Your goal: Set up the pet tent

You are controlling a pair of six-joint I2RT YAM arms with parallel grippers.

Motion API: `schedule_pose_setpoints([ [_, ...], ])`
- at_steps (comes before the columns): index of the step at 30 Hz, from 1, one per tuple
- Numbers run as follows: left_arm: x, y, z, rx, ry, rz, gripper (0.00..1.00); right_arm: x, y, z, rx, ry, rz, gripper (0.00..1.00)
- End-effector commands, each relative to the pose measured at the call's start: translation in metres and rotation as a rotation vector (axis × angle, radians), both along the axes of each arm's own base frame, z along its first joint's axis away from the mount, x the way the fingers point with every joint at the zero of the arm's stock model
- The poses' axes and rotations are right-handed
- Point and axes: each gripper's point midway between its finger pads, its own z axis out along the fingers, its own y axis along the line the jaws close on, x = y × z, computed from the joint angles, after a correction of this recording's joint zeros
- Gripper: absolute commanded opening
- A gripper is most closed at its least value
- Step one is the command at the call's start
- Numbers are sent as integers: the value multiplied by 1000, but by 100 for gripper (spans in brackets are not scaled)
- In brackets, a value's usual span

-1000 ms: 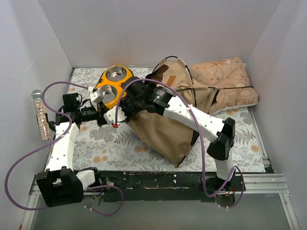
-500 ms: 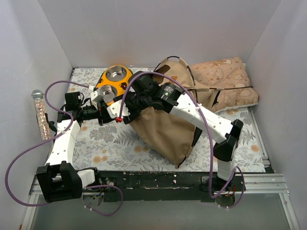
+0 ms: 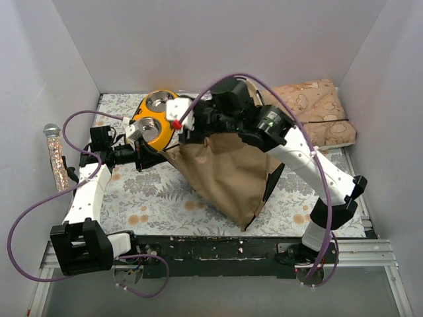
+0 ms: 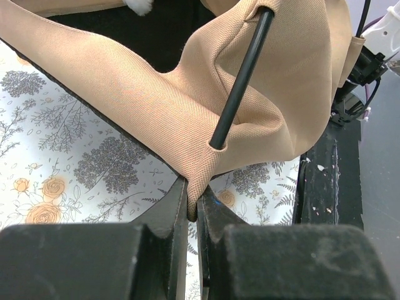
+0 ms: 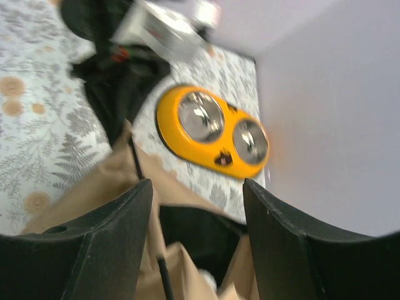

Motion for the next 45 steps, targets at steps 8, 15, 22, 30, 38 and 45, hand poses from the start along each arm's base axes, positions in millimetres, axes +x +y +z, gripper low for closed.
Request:
schedule_pose_setpoints([
  [8, 9, 3, -4, 30, -40, -16, 0, 110, -194, 24, 135, 272, -664, 63],
  [15, 16, 6, -14, 48, -27, -29, 0, 103, -295, -28, -73, 177, -775, 58],
  [22, 23, 9, -22, 83, -40, -32, 0, 110, -328, -54, -175, 197, -696, 53],
  [30, 30, 12, -34, 106, -37, -28, 0, 116, -295, -67, -150, 367, -569, 57],
  [38, 38, 18, -48, 158, -44, -35, 0, 120, -266, -90, -187, 391, -415, 54],
  [45, 35, 25, -76, 227, -32, -27, 16, 111, -231, -105, -210, 373, -309, 30],
])
